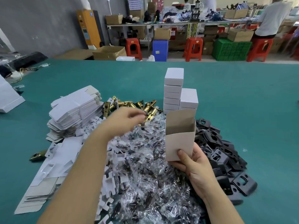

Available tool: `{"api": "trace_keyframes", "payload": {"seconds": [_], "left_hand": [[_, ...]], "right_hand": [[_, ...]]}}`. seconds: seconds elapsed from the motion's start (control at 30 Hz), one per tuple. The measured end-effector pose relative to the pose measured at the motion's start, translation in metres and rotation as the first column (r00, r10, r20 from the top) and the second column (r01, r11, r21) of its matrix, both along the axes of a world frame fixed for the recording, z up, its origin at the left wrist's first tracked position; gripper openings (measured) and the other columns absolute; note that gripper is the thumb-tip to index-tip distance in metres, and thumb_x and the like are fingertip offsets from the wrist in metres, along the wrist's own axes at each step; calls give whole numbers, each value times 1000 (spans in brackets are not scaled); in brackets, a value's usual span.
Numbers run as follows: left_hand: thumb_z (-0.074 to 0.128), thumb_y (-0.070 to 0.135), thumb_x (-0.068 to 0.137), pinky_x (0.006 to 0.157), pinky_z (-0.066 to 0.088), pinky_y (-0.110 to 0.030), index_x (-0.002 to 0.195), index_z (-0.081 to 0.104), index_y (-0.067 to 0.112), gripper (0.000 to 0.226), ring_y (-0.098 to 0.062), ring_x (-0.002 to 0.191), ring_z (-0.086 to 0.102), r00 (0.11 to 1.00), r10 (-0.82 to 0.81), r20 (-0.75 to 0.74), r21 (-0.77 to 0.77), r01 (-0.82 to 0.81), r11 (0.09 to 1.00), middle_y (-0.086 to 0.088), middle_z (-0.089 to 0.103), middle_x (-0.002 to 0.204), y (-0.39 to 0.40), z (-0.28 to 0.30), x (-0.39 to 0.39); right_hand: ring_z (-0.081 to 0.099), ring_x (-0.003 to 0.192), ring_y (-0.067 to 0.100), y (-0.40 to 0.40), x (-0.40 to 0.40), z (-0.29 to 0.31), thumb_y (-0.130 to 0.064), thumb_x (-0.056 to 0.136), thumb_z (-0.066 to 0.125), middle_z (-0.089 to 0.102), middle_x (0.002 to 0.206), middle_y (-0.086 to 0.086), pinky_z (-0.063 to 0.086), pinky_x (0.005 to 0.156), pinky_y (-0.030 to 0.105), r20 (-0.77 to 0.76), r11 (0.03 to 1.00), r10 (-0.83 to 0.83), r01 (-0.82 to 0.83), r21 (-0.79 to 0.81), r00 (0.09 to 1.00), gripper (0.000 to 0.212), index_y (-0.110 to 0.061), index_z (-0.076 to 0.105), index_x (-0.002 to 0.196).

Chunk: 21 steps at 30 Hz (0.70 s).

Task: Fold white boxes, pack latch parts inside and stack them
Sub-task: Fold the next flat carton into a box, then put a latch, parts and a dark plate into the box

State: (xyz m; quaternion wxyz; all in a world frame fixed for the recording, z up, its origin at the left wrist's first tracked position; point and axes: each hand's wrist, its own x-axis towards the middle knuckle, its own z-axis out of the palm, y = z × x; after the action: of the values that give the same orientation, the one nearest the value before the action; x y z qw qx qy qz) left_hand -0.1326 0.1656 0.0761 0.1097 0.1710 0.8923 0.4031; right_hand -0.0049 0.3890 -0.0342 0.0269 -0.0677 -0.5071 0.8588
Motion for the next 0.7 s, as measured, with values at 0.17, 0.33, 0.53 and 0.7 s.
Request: {"api": "trace_keyframes", "payload": {"seconds": [0.17, 0.33, 0.53, 0.7], "left_hand": [[50, 16, 103, 80, 52, -34, 124, 70, 19, 28, -22, 98, 66, 873, 232, -429, -397, -413, 819, -2, 72, 119, -27, -7, -100], [48, 10, 97, 76, 50, -39, 125, 60, 17, 32, -33, 106, 62, 932, 83, -354, -808, -349, 474, -11, 61, 116, -68, -24, -137], [48, 7, 95, 71, 50, -36, 116, 57, 11, 22, -28, 88, 54, 940, 99, -326, -810, -332, 483, -9, 58, 98, -66, -32, -146], [57, 6, 96, 77, 52, -40, 108, 56, 7, 12, -29, 86, 53, 925, 67, -374, -784, -354, 510, -10, 52, 95, -57, -25, -140]], "right_hand": [[73, 107, 35, -1, -1, -1, -43, 59, 99, 74, 119, 15, 63, 79, 38, 0, 999, 25, -25, 20, 1000, 62, -27, 73, 113], [72, 108, 35, 0, -3, -2, -46, 58, 99, 73, 119, 15, 63, 81, 39, -10, 999, 35, -35, 29, 999, 65, -26, 72, 114], [72, 109, 34, 1, -3, -2, -48, 59, 98, 74, 119, 13, 63, 83, 40, -18, 996, 46, -45, 74, 999, 62, -28, 73, 112], [72, 109, 34, 1, -2, -1, -50, 57, 98, 74, 119, 12, 63, 83, 40, -21, 995, 46, -44, 87, 999, 63, -29, 73, 111]]}}
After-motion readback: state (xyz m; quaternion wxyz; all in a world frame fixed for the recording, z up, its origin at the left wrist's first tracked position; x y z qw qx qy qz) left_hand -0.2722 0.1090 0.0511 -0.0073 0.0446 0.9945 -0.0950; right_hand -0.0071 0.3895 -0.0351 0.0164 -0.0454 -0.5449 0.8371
